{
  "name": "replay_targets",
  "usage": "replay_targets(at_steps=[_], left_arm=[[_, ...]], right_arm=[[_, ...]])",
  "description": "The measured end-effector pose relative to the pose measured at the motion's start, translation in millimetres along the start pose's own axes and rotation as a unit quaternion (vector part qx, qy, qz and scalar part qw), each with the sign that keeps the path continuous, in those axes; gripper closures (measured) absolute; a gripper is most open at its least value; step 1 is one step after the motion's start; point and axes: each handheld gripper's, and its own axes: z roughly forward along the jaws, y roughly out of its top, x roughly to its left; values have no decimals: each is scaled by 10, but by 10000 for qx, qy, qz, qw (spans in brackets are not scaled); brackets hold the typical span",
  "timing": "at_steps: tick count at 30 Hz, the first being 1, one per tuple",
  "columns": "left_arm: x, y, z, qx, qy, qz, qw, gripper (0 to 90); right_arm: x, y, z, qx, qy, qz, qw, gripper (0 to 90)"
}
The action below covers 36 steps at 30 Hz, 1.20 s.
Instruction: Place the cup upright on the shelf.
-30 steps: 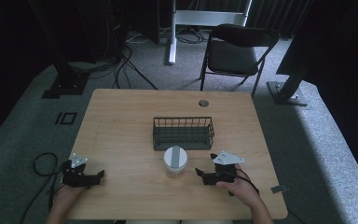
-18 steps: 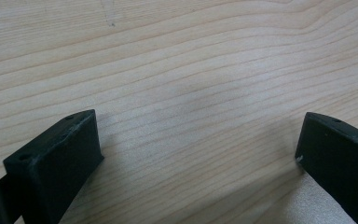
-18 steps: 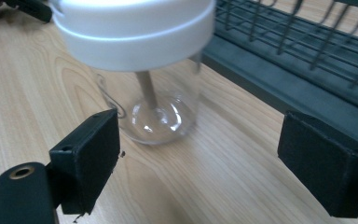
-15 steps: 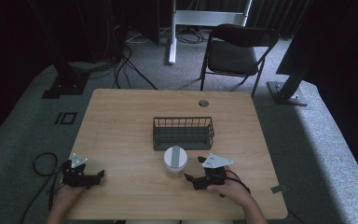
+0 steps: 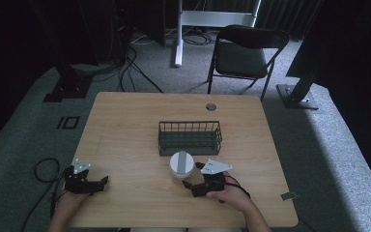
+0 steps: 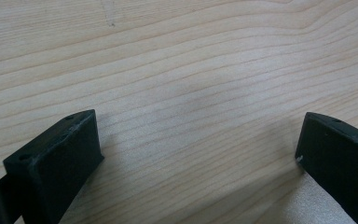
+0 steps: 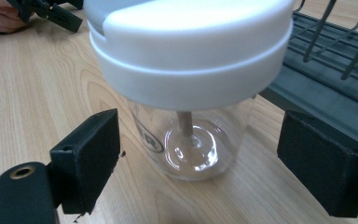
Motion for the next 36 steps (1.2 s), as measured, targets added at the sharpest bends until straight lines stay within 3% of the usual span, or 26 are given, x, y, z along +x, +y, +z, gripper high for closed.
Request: replay_targets(at_steps=[13,36], left_arm=[[0,0,0,0,0,1,10000,1],[0,0,0,0,0,1,10000,2]], right_arm=[[-6,39,158,-145,71,41,9999,129],[22,130,286,-246,128,-80,9996,148]])
